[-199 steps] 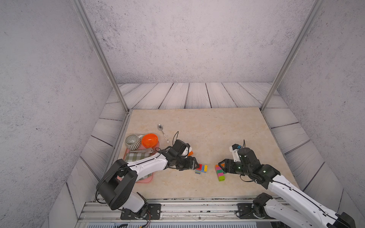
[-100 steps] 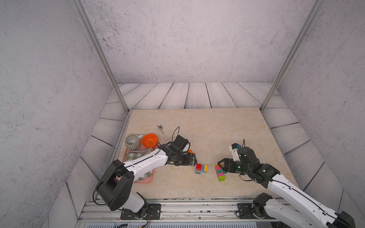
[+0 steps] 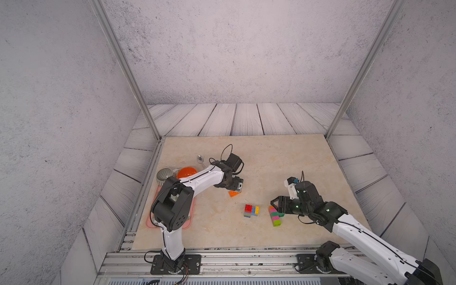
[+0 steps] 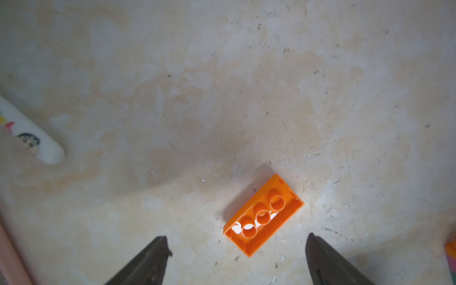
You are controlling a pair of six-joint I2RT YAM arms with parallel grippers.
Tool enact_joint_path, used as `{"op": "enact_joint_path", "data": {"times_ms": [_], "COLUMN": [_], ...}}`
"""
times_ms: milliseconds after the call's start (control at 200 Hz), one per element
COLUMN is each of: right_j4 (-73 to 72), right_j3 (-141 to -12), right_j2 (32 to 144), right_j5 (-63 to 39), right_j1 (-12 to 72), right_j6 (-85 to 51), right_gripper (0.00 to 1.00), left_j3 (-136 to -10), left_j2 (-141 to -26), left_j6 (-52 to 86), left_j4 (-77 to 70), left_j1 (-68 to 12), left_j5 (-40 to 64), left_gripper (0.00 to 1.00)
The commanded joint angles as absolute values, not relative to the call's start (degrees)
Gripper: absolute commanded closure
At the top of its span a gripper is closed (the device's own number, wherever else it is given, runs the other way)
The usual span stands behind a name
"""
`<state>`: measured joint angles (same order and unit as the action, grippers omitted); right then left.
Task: Assemble the letter p with lego
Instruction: Adjust the lego brick at the center of the board.
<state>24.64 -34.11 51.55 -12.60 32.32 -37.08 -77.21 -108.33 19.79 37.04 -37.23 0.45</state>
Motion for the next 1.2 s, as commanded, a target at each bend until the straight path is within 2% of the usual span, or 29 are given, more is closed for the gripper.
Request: {"op": "enact_joint_path", "data": {"times_ms": [0,320,490,766,926,1001,1081,1196], "right_j4": [24.61,23.58,23.13,23.19,23.2,23.13,22.82,22.24], "right_j3": [-34.93,-34.19,-33.84,-33.38,-33.4,-33.4,-33.33,-34.1], "right_j2": [51.68,52.59,52.77,52.66,52.91,53.0,53.07,53.75], "right_j5": [-13.35,-13.81,-13.9,-14.12,-14.58,-14.6,-14.66,-15.11], "right_j1": [31.91,31.57,31.48,31.1,30.76,30.63,30.59,30.27], "right_j6": [-36.1,-35.77,-35.78,-35.32,-34.87,-34.7,-34.53,-33.52], "right_gripper": [0.3,0.3,0.3,0.28,0.2,0.0,0.01,0.01], "left_j3": [-80.08,-77.88,-79.1,-84.1,-85.16,-85.36,-85.25,-84.98], "left_j2": [-111.47,-113.73,-114.07,-119.13,-120.58,-120.76,-120.26,-118.48], "left_j6": [14.82,16.3,17.67,18.2,18.15,18.19,18.35,18.72], "left_j4": [41.51,39.11,40.35,44.46,44.65,44.26,43.04,39.78], "left_j1": [-37.18,-38.69,-40.72,-41.13,-41.13,-41.13,-41.05,-40.25], "left_j5": [1.87,11.25,8.42,0.94,0.22,0.54,1.78,6.62], "left_gripper": [0.11,0.18,0.35,0.35,0.48,0.58,0.68,0.69]}}
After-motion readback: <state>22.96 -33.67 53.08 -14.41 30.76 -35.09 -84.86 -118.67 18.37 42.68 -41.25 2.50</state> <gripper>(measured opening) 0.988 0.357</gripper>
